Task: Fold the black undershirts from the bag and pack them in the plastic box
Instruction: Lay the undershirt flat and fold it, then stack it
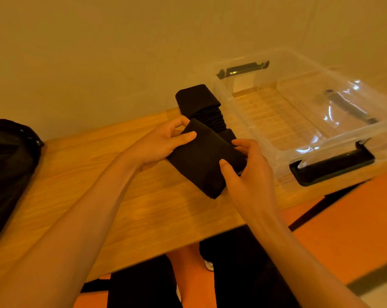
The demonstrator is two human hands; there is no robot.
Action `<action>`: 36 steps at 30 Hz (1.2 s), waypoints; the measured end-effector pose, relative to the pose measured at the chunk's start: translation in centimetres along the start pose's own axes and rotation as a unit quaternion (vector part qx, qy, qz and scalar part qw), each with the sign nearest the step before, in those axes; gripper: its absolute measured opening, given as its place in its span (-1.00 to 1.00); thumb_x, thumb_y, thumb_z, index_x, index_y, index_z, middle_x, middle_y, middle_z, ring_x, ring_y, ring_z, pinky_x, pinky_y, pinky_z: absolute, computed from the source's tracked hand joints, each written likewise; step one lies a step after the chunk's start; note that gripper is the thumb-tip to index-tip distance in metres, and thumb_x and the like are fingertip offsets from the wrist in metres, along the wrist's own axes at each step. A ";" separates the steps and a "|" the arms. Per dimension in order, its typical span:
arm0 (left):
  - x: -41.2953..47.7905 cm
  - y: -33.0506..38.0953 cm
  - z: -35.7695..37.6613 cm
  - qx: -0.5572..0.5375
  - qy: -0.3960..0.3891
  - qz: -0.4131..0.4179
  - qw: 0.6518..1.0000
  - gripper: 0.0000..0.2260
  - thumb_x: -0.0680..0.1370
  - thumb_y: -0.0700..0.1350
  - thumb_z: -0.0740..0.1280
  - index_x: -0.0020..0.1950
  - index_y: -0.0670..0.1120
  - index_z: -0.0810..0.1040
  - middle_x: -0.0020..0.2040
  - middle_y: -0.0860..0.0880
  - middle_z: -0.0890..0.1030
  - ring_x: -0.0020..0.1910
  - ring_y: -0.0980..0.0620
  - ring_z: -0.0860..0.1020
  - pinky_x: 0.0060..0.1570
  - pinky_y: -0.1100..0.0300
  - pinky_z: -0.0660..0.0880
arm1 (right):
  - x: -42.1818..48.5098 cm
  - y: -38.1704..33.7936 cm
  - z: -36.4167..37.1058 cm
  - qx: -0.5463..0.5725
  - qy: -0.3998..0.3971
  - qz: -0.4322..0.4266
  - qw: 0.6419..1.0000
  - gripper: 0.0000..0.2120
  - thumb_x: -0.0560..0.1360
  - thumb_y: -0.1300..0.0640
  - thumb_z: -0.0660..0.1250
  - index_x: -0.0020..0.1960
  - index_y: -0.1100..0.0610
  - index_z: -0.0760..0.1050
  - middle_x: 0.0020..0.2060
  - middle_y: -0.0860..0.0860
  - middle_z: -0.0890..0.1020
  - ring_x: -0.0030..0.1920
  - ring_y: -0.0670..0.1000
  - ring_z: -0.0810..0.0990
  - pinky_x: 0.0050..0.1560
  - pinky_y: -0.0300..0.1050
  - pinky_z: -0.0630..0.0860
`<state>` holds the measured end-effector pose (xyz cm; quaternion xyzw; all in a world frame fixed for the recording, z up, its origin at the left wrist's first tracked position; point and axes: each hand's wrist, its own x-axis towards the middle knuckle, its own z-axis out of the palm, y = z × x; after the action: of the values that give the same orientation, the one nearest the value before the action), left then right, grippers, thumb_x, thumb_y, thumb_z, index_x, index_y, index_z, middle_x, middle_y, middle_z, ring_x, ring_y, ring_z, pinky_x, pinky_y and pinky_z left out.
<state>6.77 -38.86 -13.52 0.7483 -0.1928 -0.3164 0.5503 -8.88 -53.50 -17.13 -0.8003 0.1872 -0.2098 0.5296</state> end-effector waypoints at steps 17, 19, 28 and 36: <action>5.6 3.5 2.3 0.110 -0.082 0.022 0.990 -0.88 0.66 -0.13 0.31 0.18 -0.04 0.54 0.00 -0.08 0.74 0.00 -0.04 0.72 -0.13 0.16 0.66 | -4.8 4.3 0.9 -0.297 0.022 -0.186 0.936 -0.40 0.43 0.14 0.47 0.44 0.04 0.39 0.48 0.14 0.34 0.49 0.16 0.29 0.41 0.06 0.34; 5.7 3.9 2.2 0.088 -0.095 0.025 0.991 -0.89 0.66 -0.16 0.29 0.18 -0.04 0.54 -0.01 -0.08 0.74 -0.01 -0.03 0.72 -0.15 0.21 0.64 | -4.7 4.5 0.7 -0.285 0.025 -0.188 0.940 -0.41 0.42 0.16 0.48 0.42 0.04 0.41 0.48 0.13 0.35 0.49 0.14 0.30 0.41 0.01 0.29; 5.3 4.1 1.6 0.027 -0.138 0.001 0.990 -0.89 0.66 -0.13 0.29 0.17 -0.02 0.52 -0.08 -0.04 0.72 -0.08 0.04 0.70 -0.23 0.24 0.62 | -3.8 2.9 0.9 -0.069 0.131 -0.079 0.986 -0.50 0.56 0.01 0.39 0.41 0.04 0.28 0.33 -0.03 0.40 0.36 -0.09 0.38 0.33 -0.19 0.40; 5.0 4.2 1.5 0.054 -0.158 -0.007 0.986 -0.88 0.65 -0.10 0.30 0.18 -0.03 0.52 0.00 -0.06 0.72 -0.06 0.00 0.70 -0.22 0.21 0.64 | -0.9 3.3 1.4 -0.314 0.076 -0.236 0.916 -0.49 0.64 0.01 0.25 0.54 0.15 0.33 0.55 0.17 0.29 0.58 0.13 0.18 0.55 0.03 0.17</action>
<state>9.67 -44.44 -11.11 0.7188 -0.2883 -0.4239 0.4695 -9.10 -53.13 -20.77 -0.9278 0.0886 -0.3199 0.1701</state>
